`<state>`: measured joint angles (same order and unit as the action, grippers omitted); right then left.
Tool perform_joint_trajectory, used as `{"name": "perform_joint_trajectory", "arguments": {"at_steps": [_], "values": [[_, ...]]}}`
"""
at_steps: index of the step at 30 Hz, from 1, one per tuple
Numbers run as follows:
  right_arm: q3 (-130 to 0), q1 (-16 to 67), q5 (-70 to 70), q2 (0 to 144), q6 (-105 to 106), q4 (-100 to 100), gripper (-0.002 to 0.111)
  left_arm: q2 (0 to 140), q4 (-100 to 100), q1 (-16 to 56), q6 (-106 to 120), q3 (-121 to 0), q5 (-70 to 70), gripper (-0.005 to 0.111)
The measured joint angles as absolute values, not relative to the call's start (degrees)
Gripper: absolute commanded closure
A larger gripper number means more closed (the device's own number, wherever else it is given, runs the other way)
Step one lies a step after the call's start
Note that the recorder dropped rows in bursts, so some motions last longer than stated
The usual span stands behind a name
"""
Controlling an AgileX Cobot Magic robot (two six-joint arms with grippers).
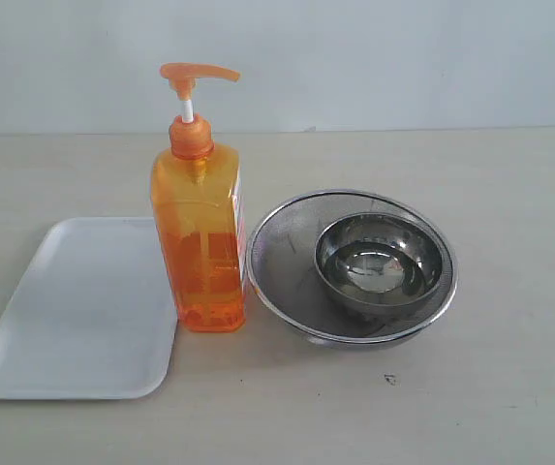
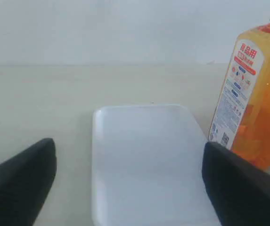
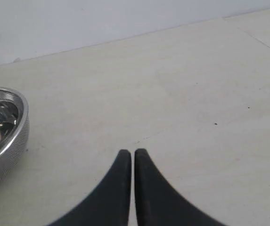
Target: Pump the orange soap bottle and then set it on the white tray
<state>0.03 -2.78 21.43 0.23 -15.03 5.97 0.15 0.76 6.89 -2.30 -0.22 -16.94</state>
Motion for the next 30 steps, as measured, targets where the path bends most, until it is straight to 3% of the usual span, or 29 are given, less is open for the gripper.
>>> {"name": "perform_joint_trajectory", "arguments": {"at_steps": [7,30], "values": [[0.0,-2.8,21.4,0.2,-15.0,6.0,0.108,0.1,-0.7,6.9,-2.8,-0.2,-15.5,0.029],[0.0,-2.8,21.4,0.2,-15.0,5.9,0.108,0.1,-9.0,6.9,-25.4,-7.0,10.9,0.029]]}}
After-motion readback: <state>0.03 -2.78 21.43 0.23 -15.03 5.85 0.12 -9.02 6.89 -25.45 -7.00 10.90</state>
